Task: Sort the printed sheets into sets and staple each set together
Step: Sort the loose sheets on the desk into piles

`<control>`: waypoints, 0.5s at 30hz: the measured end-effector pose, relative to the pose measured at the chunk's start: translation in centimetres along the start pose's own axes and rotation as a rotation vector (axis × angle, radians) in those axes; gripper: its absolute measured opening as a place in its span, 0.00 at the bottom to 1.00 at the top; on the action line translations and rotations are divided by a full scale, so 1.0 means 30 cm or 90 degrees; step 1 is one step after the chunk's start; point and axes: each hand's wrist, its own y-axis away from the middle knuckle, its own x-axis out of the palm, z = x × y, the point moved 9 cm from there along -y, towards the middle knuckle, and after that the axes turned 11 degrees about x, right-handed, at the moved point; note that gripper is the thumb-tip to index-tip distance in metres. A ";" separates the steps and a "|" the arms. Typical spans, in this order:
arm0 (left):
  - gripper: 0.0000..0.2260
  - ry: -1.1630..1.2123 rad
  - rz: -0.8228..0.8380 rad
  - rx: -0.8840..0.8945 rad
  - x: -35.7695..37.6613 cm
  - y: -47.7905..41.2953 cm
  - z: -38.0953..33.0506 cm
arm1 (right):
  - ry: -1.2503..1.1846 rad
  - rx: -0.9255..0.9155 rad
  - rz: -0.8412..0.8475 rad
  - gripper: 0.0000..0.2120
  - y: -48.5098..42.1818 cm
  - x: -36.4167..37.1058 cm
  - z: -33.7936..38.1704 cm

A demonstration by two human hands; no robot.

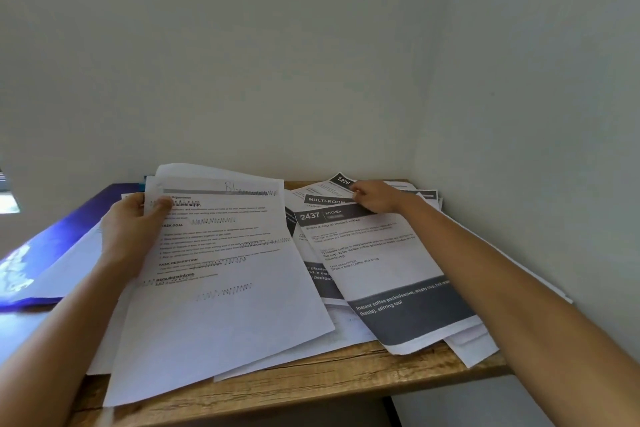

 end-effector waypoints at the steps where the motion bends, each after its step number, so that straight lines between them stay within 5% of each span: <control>1: 0.06 -0.003 -0.002 -0.005 -0.003 -0.002 0.004 | 0.015 0.007 -0.001 0.16 -0.024 -0.003 -0.007; 6: 0.06 -0.002 -0.013 -0.019 -0.011 -0.010 0.012 | 0.036 -0.010 -0.003 0.16 -0.079 -0.019 0.026; 15: 0.07 0.009 -0.026 -0.026 -0.014 -0.020 0.026 | -0.203 -0.125 -0.096 0.10 -0.114 -0.164 0.181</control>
